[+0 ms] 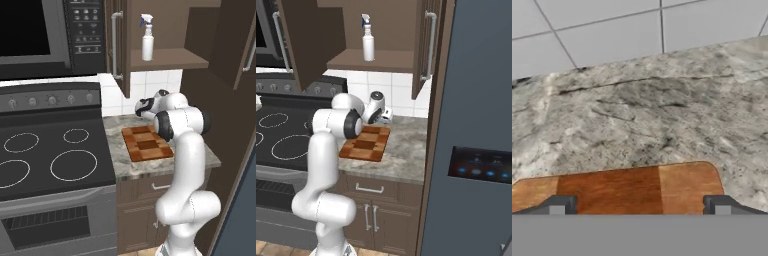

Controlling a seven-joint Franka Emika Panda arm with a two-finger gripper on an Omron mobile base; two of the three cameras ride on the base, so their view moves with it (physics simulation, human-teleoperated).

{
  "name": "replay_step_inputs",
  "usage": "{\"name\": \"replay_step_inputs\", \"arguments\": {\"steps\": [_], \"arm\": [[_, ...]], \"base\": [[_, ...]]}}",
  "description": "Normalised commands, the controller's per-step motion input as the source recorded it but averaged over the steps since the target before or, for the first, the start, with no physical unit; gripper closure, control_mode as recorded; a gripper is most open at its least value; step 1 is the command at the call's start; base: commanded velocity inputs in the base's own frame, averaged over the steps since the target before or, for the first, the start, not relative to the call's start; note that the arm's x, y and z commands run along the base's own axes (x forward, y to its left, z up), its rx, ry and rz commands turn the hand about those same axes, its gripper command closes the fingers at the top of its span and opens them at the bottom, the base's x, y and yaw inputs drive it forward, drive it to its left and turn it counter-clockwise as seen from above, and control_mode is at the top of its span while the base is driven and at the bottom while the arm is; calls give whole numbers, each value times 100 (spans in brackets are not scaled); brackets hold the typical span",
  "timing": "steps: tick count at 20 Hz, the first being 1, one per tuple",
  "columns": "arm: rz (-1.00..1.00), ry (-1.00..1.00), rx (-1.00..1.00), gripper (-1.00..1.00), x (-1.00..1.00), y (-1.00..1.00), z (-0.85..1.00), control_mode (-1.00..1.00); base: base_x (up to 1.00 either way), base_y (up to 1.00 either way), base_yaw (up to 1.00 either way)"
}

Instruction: Move the cutting board and knife to the sink. Then move spray from the cabinet to the counter.

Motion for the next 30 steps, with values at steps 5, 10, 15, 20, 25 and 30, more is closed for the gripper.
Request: {"name": "replay_step_inputs", "arguments": {"steps": [5, 10, 15, 20, 25, 30], "arm": [[0, 5, 0, -100, 44, 0, -27, -100], [0, 5, 0, -100, 32, 0, -28, -100], [0, 1, 0, -100, 27, 0, -23, -100], [0, 0, 0, -100, 24, 0, -19, -100], [0, 0, 0, -100, 17, 0, -19, -100], [0, 5, 0, -100, 0, 0, -29, -100]], "base": [[0, 0, 0], [0, 0, 0], [0, 0, 0], [0, 0, 0], [0, 0, 0], [0, 0, 0]]}}
